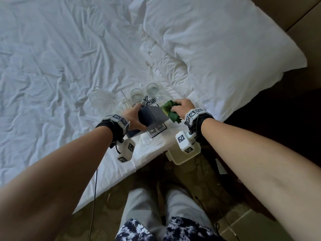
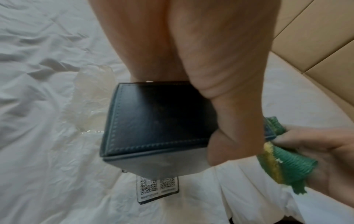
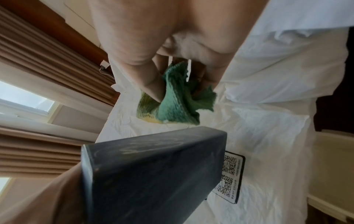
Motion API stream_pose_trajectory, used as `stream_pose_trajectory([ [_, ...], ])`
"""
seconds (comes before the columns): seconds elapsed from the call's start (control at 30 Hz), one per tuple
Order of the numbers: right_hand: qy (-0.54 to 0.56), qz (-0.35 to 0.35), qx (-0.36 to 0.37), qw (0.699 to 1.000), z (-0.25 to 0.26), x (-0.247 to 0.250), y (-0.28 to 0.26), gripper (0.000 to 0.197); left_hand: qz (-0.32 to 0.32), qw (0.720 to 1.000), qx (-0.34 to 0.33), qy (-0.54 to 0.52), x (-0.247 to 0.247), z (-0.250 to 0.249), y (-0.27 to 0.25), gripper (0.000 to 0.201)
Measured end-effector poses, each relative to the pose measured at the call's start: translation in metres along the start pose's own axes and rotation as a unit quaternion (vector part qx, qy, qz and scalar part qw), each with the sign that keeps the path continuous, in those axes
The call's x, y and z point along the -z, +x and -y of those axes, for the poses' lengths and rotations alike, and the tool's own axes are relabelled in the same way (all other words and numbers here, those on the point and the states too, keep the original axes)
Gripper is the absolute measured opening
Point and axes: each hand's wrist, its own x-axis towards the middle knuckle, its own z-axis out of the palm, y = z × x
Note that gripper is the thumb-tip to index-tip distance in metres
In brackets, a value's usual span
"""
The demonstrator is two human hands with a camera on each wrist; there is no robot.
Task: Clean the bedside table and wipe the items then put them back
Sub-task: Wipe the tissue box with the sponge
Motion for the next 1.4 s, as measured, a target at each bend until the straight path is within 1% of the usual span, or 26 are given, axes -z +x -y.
stream_pose_trajectory([
  [0.13, 0.019, 0.01, -0.011, 1.0, -0.011, -0.011, 0.009, 0.028, -0.004, 0.999, 0.018, 0.036, -0.011, 0.012, 0.006, 0.096],
  [0.23, 0.026, 0.023, -0.009, 0.999, -0.019, -0.022, 0.012, 0.027, -0.019, 0.999, 0.024, 0.024, -0.018, 0.024, 0.007, 0.095],
  [0.37, 0.032, 0.027, 0.005, 0.999, -0.021, -0.035, 0.013, 0.028, -0.079, 0.997, 0.02, -0.004, -0.018, 0.032, 0.005, 0.088],
  [0.5, 0.038, 0.024, 0.009, 0.999, -0.012, -0.044, 0.017, 0.028, -0.126, 0.992, 0.004, 0.014, -0.011, 0.036, 0.005, 0.082],
  [0.6, 0.056, 0.033, 0.021, 0.998, 0.001, -0.05, 0.021, 0.035, -0.149, 0.988, 0.001, 0.023, -0.009, 0.039, 0.003, 0.081],
  [0.73, 0.061, 0.054, 0.05, 0.995, 0.015, -0.059, 0.022, 0.04, -0.156, 0.987, -0.001, 0.042, -0.012, 0.04, -0.001, 0.083],
  [0.83, 0.067, 0.07, 0.043, 0.994, 0.019, -0.064, 0.022, 0.042, -0.156, 0.986, 0.004, 0.051, -0.013, 0.039, -0.001, 0.084],
  [0.93, 0.059, 0.096, 0.036, 0.993, 0.015, -0.071, 0.022, 0.037, -0.159, 0.986, 0.005, 0.056, -0.012, 0.039, 0.0, 0.081],
  [1.0, 0.06, 0.098, 0.034, 0.993, 0.012, -0.074, 0.021, 0.034, -0.157, 0.986, 0.008, 0.054, -0.011, 0.039, 0.0, 0.08],
  [1.1, 0.08, 0.06, 0.011, 0.995, 0.009, -0.074, 0.025, 0.031, -0.157, 0.986, 0.012, 0.051, -0.01, 0.04, 0.001, 0.077],
  [1.2, 0.08, 0.019, -0.036, 0.996, 0.001, -0.071, 0.035, 0.027, -0.161, 0.986, 0.017, 0.041, -0.01, 0.044, 0.002, 0.075],
  [1.27, 0.079, 0.006, -0.061, 0.995, -0.009, -0.07, 0.043, 0.024, -0.163, 0.986, 0.019, 0.033, -0.01, 0.047, 0.003, 0.073],
  [1.33, 0.074, 0.006, -0.079, 0.994, -0.019, -0.07, 0.048, 0.025, -0.164, 0.986, 0.019, 0.029, -0.012, 0.049, 0.004, 0.073],
  [1.4, 0.064, -0.002, -0.1, 0.993, -0.029, -0.07, 0.053, 0.032, -0.166, 0.985, 0.02, 0.028, -0.013, 0.052, 0.006, 0.075],
])
